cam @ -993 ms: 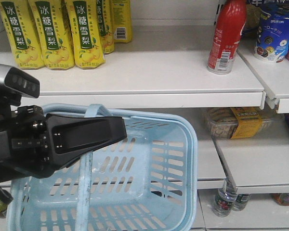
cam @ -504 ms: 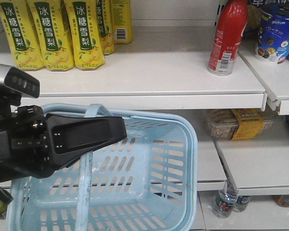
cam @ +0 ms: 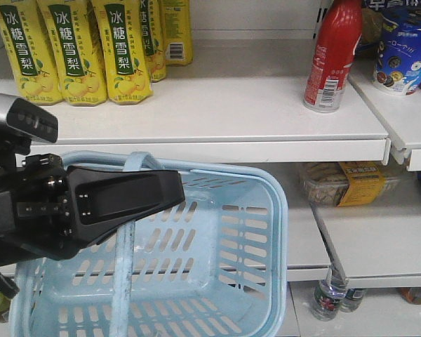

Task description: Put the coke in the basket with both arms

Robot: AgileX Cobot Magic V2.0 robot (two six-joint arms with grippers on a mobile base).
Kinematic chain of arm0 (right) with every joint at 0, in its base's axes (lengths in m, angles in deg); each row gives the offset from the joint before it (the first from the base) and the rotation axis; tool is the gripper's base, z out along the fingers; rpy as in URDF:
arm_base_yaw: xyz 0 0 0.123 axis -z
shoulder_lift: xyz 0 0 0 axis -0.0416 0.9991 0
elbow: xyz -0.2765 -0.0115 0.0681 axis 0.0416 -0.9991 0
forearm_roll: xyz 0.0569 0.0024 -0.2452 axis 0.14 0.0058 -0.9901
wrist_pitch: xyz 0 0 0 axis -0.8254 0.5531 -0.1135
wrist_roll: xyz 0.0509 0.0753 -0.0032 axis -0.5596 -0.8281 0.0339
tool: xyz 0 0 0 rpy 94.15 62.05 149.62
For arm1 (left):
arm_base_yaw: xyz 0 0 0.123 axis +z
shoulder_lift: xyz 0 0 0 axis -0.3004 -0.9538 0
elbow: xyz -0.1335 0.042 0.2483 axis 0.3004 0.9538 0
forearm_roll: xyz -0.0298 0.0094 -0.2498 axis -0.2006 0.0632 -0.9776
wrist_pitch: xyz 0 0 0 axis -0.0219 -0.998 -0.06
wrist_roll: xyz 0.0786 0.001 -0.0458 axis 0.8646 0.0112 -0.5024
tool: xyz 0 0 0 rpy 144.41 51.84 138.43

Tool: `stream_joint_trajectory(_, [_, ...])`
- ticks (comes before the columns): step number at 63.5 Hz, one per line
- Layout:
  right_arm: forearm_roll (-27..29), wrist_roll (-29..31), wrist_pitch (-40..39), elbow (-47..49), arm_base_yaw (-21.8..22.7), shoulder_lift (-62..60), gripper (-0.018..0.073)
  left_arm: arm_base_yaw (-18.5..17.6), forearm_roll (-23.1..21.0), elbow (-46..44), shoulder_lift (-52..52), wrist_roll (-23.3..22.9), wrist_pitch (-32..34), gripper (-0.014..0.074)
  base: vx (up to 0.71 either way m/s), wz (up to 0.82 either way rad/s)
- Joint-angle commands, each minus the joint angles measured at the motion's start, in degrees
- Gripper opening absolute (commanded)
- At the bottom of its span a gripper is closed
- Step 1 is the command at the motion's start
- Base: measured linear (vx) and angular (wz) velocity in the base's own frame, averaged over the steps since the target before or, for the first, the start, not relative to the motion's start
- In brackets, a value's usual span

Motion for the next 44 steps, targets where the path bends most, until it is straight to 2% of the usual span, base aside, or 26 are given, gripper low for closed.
stream_joint_trajectory(1, [-0.41, 0.41, -4.18, -0.37, 0.27, -0.74, -0.0005, -0.3, -4.75, -1.4, 1.3, 0.6, 10.13, -0.0006, 0.02, 0.0])
stream_joint_trajectory(44, [-0.41, 0.41, -4.18, -0.37, 0.27, -0.74, -0.0005, -0.3, -4.75, -1.4, 1.3, 0.6, 10.13, -0.0006, 0.02, 0.01])
